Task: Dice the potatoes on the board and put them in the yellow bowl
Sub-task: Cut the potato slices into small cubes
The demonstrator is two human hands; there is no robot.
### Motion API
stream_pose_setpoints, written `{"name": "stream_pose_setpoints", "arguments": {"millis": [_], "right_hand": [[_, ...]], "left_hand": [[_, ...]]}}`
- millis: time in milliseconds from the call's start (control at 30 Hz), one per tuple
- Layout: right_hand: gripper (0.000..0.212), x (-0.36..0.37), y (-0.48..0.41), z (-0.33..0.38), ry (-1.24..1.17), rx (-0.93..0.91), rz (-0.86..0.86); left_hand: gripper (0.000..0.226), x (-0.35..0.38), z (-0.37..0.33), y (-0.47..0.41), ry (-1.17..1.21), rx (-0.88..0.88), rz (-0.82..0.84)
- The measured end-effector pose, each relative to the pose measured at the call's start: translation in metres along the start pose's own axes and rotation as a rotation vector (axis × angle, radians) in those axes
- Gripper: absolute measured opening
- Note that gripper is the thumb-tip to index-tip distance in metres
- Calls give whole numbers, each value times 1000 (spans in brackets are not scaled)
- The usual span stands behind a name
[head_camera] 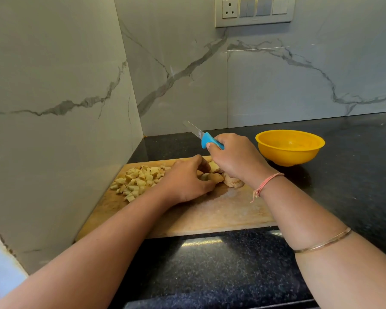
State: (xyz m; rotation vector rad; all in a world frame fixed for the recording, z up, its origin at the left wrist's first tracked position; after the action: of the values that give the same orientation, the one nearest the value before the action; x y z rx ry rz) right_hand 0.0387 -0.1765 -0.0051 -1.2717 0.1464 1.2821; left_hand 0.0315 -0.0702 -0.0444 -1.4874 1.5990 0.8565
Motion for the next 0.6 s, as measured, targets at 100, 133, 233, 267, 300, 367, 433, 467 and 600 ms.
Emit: {"name": "stream_pose_setpoints", "arguments": {"millis": [100, 133, 233, 267, 300, 367, 433, 467, 600], "right_hand": [[29, 0, 0, 0, 4, 7, 2], [28, 1, 0, 0, 5, 7, 4], [28, 1, 0, 0, 4, 10, 8], [28, 1, 0, 0, 3, 9, 8], [27, 2, 0, 0, 2, 8, 8], [27, 2, 0, 0, 3, 7, 9], [27, 2, 0, 0, 4, 7, 14], [28, 2, 0, 0, 4, 6, 16], [27, 1, 0, 1, -2, 1, 21]], "left_hand": [[36, -1, -3, 0, -34, 33, -23], [35, -1, -3, -1, -49, 42, -35], [34, 0, -2, -2, -54, 48, -55], [35, 0, -2, -3, -54, 46, -68], [35, -1, -1, -3, -55, 42, -90], [37, -3, 3, -4, -76, 14, -146], [36, -8, 8, -5, -134, -30, -209], [34, -10, 11, -5, -153, -54, -230], [14, -18, 22, -3, -155, -92, -239]]}}
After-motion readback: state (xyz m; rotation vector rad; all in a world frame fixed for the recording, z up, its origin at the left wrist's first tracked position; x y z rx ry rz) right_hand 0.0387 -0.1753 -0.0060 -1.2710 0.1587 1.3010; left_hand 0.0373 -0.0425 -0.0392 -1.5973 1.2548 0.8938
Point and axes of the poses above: each hand's wrist, its own y-axis away from the middle knuckle, its own x-axis out of the palm, z = x × y, the point moved 8 cm from there along -y, towards the middle knuckle, and after that the axes turned 14 degrees about -x, right-handed, at the moved point
